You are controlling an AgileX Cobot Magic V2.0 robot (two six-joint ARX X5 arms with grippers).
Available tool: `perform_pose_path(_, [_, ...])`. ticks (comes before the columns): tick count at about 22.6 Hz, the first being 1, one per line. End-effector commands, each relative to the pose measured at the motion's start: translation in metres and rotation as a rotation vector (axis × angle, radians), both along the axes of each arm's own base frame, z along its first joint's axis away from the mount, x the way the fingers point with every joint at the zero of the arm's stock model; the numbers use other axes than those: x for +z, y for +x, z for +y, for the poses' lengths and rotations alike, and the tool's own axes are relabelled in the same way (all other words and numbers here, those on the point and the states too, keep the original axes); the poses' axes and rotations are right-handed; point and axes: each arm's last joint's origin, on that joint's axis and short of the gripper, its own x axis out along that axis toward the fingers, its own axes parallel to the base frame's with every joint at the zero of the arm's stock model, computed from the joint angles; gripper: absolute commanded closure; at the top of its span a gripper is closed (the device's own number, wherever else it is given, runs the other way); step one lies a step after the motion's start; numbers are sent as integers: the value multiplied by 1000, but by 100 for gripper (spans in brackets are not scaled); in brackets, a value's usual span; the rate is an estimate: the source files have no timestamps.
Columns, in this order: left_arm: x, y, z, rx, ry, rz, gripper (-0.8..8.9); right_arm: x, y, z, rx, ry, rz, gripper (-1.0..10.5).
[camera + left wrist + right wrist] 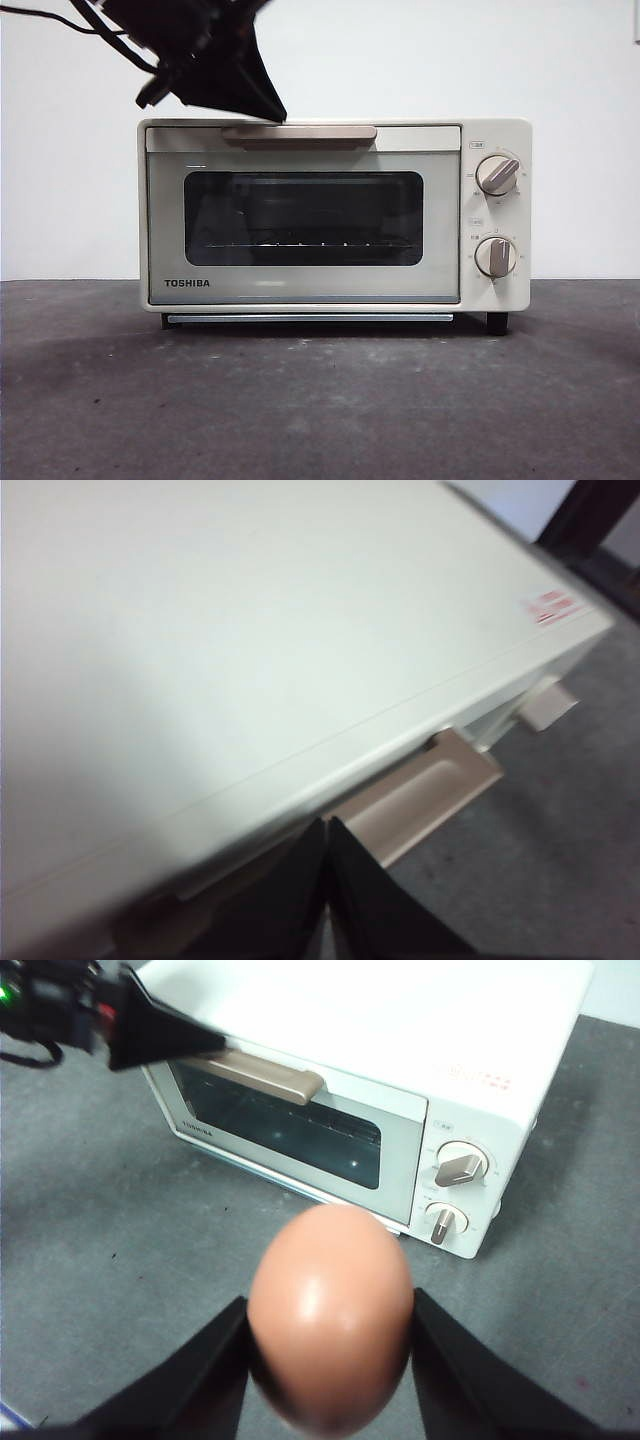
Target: Eggoven
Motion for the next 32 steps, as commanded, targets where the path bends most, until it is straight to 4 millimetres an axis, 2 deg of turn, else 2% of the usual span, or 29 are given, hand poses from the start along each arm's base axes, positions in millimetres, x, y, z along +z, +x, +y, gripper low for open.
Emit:
perform_pose_path(1, [-1, 4, -9, -4, 32, -27, 806, 5, -2, -1, -1, 26, -12, 943])
perform_pose_path(8, [-7, -1, -20, -9, 95, -25, 806, 5, -4, -2, 1, 28, -18, 943])
perform_pose_path(19, [-22, -25, -36, -106, 209, 112, 806, 5, -4, -2, 3, 24, -18, 943])
perform_pose_path(26, [-35, -56, -50, -218, 320, 260, 806, 4, -4, -3, 3, 10, -6, 943])
perform_pose_path(32, [-35, -89, -68, -331, 353, 320, 806, 3, -4, -3, 3, 9, -5, 943])
